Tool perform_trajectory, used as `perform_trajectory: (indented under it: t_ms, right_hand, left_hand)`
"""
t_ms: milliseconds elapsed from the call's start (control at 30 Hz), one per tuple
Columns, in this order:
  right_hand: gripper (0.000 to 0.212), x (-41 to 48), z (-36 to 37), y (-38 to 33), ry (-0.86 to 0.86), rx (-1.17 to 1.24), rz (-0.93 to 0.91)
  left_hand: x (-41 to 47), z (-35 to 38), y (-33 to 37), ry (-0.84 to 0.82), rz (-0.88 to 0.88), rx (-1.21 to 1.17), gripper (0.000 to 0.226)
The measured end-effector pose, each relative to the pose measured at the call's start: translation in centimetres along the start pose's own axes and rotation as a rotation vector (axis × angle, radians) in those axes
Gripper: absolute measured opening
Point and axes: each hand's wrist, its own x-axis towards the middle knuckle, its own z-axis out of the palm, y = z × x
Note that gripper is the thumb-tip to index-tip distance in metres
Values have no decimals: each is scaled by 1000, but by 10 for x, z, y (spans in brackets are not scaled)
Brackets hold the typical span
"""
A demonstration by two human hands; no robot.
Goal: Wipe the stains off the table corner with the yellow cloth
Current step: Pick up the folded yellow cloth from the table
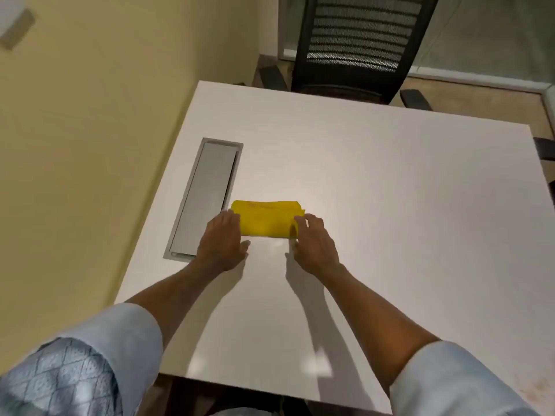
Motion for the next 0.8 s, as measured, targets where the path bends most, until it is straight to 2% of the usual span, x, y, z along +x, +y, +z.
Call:
perform_trajectory:
  t_ms: [200, 367, 567, 667, 800]
  right_hand:
    - [73, 65, 9, -3, -56, 47, 63]
    - [80, 91, 15, 3, -110, 63, 65]
    - [52, 94, 19, 2, -88, 54, 153]
    - [36, 78, 16, 13, -111, 142, 220]
    - [22, 42, 5, 30, -35, 282, 261]
  left_hand:
    - [67, 1, -22, -111, -9, -15, 60]
    - [93, 4, -25, -66, -29, -43, 49]
    - [102, 5, -28, -98, -89, -164, 38]
    - [103, -4, -25, -193, -80, -243, 27]
    - [102, -23, -15, -340, 31, -314, 21]
